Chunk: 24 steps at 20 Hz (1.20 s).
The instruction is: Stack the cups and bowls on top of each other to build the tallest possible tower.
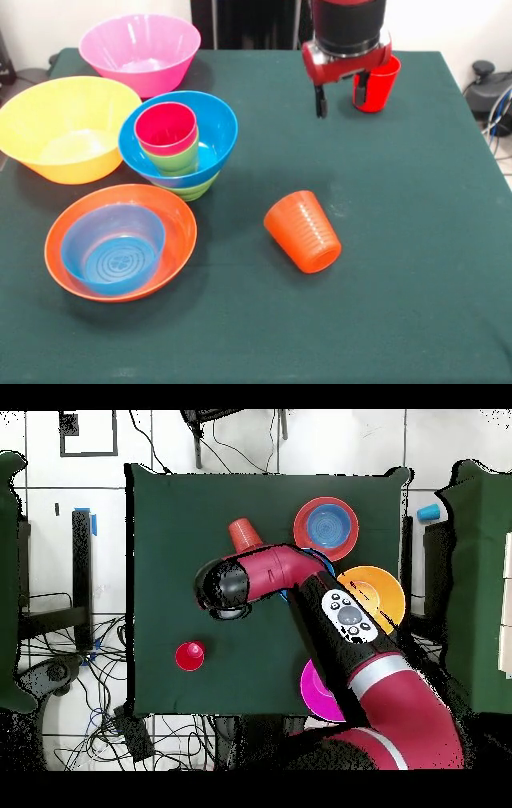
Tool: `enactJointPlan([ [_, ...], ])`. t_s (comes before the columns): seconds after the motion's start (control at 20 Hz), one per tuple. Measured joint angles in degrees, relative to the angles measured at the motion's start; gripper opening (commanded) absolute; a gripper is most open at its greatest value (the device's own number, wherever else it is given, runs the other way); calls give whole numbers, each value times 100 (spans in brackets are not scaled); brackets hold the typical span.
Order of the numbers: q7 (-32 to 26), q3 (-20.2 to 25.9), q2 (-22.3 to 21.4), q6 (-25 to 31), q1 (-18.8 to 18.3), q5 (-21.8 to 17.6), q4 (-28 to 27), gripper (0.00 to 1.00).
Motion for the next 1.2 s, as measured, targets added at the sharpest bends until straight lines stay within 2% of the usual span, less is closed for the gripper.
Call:
enactJointPlan([
  [0.45,0,-45,-575,-133,104,-14,863,100],
  [0.9,0,-271,-578,-564,646,-105,1035,100],
  [1.2,0,-360,-576,-865,836,-109,1141,100],
])
